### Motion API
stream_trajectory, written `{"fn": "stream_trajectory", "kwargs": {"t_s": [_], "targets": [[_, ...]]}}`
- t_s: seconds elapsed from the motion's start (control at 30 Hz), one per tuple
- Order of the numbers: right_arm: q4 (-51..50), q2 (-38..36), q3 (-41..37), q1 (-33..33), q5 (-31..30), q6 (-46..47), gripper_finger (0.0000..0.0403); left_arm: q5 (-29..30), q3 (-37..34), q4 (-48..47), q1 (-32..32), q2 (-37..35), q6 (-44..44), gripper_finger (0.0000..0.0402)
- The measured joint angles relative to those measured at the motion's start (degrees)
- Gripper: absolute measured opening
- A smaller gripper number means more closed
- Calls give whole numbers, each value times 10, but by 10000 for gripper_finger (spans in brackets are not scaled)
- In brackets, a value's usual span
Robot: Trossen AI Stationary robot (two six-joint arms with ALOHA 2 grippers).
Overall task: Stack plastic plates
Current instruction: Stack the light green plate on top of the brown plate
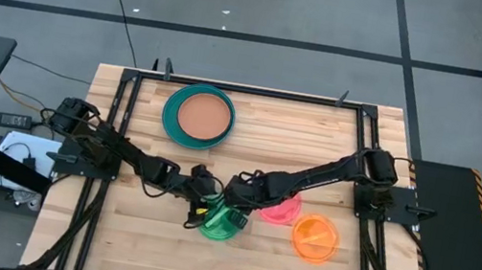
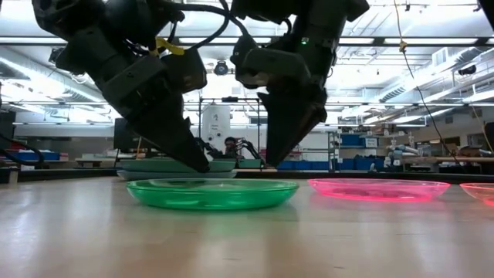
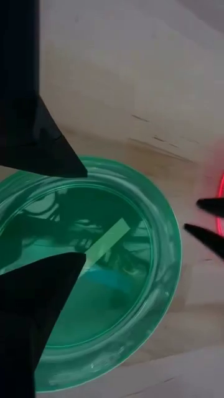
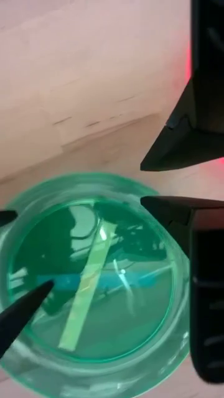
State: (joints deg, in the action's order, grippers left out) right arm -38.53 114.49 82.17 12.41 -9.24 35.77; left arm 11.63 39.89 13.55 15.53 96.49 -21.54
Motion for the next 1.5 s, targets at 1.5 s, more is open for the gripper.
{"fn": "stream_trajectory", "kwargs": {"t_s": [1.5], "targets": [[25, -3, -54, 38, -12, -52, 84, -41, 46, -33, 38, 59, 242, 217]]}}
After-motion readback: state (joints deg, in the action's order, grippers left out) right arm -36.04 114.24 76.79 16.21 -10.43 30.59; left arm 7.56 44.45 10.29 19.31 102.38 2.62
